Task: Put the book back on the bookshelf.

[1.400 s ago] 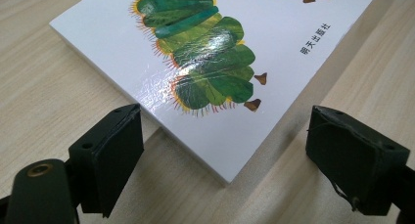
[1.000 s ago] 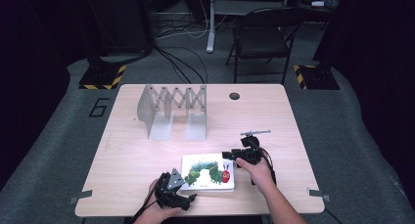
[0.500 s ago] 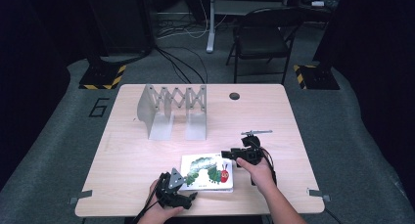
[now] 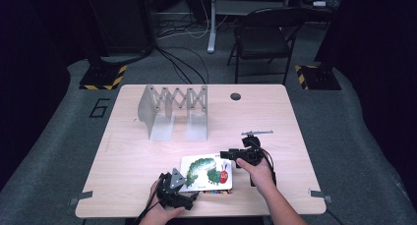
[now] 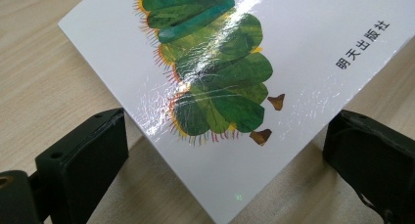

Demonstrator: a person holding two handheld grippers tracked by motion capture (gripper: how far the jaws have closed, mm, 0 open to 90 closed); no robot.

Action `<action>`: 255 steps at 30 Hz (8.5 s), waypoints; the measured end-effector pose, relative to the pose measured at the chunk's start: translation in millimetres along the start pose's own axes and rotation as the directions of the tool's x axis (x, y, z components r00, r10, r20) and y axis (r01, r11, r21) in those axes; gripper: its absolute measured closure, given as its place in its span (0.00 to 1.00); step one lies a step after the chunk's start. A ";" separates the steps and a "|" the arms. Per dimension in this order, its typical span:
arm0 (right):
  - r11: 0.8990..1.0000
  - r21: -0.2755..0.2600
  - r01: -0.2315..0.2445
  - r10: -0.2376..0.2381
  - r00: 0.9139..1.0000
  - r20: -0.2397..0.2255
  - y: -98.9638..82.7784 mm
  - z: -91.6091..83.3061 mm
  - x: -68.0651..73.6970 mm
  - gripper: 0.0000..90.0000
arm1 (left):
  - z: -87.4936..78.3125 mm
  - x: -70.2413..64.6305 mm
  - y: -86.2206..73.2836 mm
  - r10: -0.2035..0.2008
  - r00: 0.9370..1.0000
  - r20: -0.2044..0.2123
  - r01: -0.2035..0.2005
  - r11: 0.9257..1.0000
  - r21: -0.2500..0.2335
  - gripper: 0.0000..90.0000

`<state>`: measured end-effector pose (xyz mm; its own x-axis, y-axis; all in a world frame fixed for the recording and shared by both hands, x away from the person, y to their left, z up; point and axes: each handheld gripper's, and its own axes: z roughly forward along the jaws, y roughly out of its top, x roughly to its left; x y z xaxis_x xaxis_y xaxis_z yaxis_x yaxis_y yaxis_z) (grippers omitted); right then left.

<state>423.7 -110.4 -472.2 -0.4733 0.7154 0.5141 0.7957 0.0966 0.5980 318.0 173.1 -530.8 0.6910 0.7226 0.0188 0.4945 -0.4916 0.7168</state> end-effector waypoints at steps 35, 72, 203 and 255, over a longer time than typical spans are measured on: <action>0.992 0.126 -0.028 0.016 0.996 0.093 -5.7 25.2 -21.4 0.48 | -5.3 -3.1 -2.4 0.025 0.999 0.048 -0.026 1.000 0.016 0.06; 0.995 0.098 0.012 -0.021 0.995 0.094 -3.2 15.3 -9.6 0.50 | -2.3 -6.1 -3.0 0.021 0.999 0.033 -0.021 1.000 0.005 0.00; 0.979 0.183 -0.094 0.101 0.994 -0.031 -9.1 34.6 -15.7 0.47 | -9.8 -22.3 0.2 0.192 0.978 -0.076 -0.197 0.979 -0.054 0.18; 0.985 0.167 -0.043 0.045 0.999 -0.007 -7.7 21.3 0.3 0.48 | -17.1 15.0 2.7 -0.058 0.998 0.026 0.060 0.995 -0.075 0.10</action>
<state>425.5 -96.1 -489.8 -0.4397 0.7140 0.5448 0.8674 0.1803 0.4639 320.6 191.0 -516.6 0.6743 0.7373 -0.0409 0.4941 -0.4094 0.7669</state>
